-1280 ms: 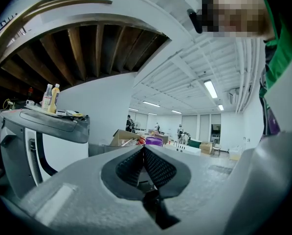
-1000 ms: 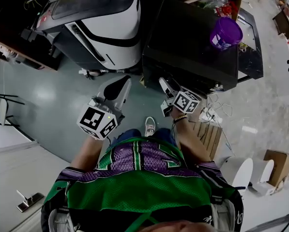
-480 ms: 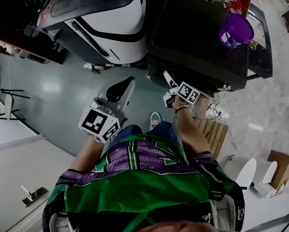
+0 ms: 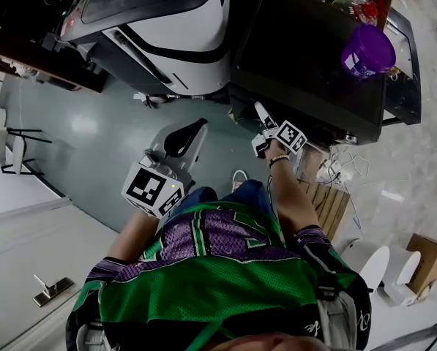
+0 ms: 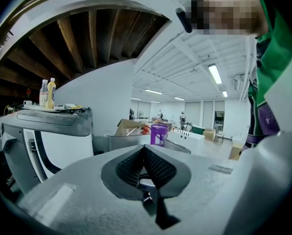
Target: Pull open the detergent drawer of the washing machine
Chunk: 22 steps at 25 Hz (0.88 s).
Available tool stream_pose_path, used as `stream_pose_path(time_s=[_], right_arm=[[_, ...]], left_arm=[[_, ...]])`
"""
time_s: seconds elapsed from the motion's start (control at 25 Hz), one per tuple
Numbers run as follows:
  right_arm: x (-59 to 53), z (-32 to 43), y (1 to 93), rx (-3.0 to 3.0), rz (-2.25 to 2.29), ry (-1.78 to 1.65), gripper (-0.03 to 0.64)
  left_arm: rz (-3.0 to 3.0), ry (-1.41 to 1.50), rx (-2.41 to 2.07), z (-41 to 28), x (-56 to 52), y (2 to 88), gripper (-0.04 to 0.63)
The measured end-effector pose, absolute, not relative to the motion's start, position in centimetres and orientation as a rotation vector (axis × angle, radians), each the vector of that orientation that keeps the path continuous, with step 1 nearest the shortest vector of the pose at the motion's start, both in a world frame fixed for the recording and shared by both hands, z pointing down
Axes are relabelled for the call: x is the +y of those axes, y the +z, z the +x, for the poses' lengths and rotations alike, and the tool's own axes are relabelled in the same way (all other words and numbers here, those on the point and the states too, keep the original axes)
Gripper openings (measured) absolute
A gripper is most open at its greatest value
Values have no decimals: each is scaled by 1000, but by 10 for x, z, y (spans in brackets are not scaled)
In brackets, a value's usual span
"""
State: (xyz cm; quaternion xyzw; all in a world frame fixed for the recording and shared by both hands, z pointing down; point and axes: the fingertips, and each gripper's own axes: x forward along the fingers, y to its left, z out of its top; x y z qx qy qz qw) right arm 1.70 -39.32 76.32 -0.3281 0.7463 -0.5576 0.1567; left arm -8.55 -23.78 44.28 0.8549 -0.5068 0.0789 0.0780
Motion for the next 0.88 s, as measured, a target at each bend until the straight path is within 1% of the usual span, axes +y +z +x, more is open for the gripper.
stream_pose_path(time_s=[0.08, 0.28, 0.36, 0.4, 0.88], right_arm=[[-397, 15, 761, 2124, -920, -1595, 402], [-401, 10, 757, 2081, -871, -1616, 417], [-405, 11, 753, 2006, -848, -1631, 460], [-407, 11, 752, 1966, -844, -1638, 465], [-412, 14, 752, 1854, -869, -1651, 465]], left_arm=[[2558, 241, -1516, -87, -240, 445, 18], [2560, 244, -1512, -88, -245, 446, 18], [2564, 245, -1510, -89, -247, 445, 17], [2567, 247, -1509, -90, -248, 445, 17], [2585, 236, -1486, -97, -247, 444, 17]])
